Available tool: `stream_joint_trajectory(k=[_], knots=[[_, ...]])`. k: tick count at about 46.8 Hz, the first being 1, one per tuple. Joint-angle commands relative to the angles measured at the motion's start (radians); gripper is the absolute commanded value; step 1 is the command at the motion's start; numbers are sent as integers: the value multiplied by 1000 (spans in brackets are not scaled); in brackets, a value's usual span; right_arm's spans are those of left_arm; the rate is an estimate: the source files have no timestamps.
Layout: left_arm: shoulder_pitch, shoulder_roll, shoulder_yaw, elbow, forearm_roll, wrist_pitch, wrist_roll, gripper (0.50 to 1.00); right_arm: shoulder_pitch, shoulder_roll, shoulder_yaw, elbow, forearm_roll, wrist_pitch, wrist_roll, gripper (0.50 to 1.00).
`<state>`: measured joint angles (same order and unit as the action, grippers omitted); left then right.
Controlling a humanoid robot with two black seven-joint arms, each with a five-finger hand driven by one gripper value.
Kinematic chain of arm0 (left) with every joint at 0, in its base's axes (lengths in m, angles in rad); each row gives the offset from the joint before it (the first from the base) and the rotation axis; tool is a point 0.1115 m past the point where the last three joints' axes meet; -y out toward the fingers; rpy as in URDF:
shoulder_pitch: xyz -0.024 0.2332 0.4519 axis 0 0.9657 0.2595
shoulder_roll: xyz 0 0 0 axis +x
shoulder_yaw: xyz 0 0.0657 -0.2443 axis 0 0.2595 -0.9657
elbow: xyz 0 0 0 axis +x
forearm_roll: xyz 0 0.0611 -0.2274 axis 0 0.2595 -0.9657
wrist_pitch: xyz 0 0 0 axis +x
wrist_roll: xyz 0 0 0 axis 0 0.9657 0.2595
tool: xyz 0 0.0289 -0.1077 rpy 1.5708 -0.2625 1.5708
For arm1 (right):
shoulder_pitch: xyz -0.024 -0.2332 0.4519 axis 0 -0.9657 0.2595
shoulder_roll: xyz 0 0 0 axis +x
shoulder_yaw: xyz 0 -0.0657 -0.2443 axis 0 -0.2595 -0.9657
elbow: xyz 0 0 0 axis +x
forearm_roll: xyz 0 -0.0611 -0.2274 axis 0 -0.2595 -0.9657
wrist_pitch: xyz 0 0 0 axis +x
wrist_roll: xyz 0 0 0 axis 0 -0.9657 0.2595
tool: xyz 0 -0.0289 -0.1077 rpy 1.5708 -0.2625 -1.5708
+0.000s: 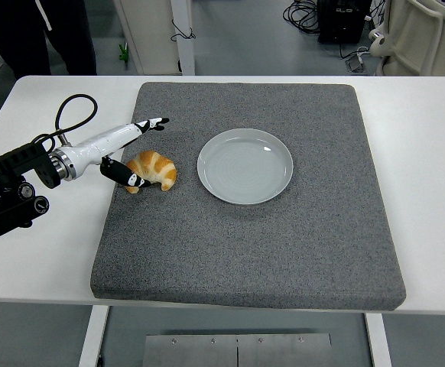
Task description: Place the bread on the plate
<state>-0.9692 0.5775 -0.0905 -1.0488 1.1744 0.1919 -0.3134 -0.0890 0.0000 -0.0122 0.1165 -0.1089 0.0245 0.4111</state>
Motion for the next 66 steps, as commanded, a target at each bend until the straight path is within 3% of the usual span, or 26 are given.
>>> stream_joint_trajectory(k=[1, 13, 24, 32, 41, 47, 53, 66], knots=[[0, -7, 0, 12, -1, 0, 0, 972, 0, 0, 0, 0, 0, 0, 0, 1000], [0, -25, 21, 18, -1, 0, 0, 966, 0, 0, 0, 0, 0, 0, 0, 1000], [0, -27, 29, 18, 1, 0, -1, 901, 0, 0, 0, 0, 0, 0, 0, 1000], [1, -25, 29, 20, 2, 0, -3, 810, 0, 0, 0, 0, 0, 0, 0, 1000], [1, -27, 31, 20, 4, 0, -7, 771, 0, 0, 0, 0, 0, 0, 0, 1000], [0, -27, 40, 20, 8, 0, -10, 698, 0, 0, 0, 0, 0, 0, 0, 1000], [0, -27, 41, 20, 8, 0, -10, 655, 0, 0, 0, 0, 0, 0, 0, 1000], [-13, -24, 40, 20, 7, 0, -10, 622, 0, 0, 0, 0, 0, 0, 0, 1000]])
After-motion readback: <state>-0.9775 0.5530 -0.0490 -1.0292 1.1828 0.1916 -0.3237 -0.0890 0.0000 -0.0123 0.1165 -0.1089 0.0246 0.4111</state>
